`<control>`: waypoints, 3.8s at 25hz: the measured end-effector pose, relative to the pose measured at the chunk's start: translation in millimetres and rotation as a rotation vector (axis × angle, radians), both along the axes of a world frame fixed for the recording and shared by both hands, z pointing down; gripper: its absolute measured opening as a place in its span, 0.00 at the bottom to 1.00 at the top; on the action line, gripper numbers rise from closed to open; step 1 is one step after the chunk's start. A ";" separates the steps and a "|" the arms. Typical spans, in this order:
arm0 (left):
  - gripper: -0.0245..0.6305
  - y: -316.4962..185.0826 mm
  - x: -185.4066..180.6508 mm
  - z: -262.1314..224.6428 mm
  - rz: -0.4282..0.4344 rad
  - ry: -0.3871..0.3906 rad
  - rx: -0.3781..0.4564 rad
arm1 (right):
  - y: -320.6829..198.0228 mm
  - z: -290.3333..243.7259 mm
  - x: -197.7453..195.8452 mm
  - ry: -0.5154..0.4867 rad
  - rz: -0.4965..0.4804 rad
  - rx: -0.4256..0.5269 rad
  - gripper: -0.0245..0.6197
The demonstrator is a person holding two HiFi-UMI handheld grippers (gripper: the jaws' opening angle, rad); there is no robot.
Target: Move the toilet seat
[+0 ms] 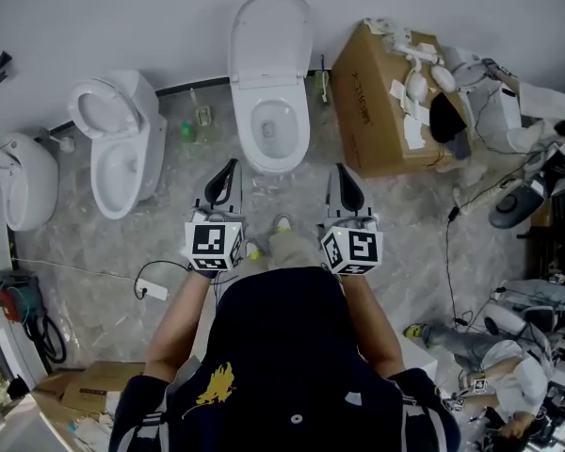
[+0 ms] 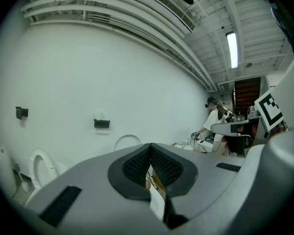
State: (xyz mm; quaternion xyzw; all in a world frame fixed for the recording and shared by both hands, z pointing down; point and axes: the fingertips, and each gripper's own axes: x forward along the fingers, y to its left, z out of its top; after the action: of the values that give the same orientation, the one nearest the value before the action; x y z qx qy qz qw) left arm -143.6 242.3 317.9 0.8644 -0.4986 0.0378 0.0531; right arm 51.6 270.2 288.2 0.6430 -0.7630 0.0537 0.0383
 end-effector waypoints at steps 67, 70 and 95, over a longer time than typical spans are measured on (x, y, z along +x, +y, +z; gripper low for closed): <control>0.58 -260.1 73.4 464.3 -0.277 -0.063 -0.824 | -313.7 472.9 74.0 -0.091 0.010 -0.766 0.58; 0.59 -251.3 72.8 508.6 -0.285 -0.085 -0.876 | -303.9 522.3 83.8 -0.058 0.048 -0.830 0.59; 0.62 -217.7 83.0 735.7 -0.339 -0.207 -1.127 | -228.5 758.2 119.9 -0.102 0.293 -1.281 0.60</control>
State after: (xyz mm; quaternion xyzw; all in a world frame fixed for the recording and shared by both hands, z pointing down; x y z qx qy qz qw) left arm -60.6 24.7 1053.6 0.6031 -0.5354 0.3714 0.4600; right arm 171.5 41.7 1046.3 0.5867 -0.4856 0.5324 0.3695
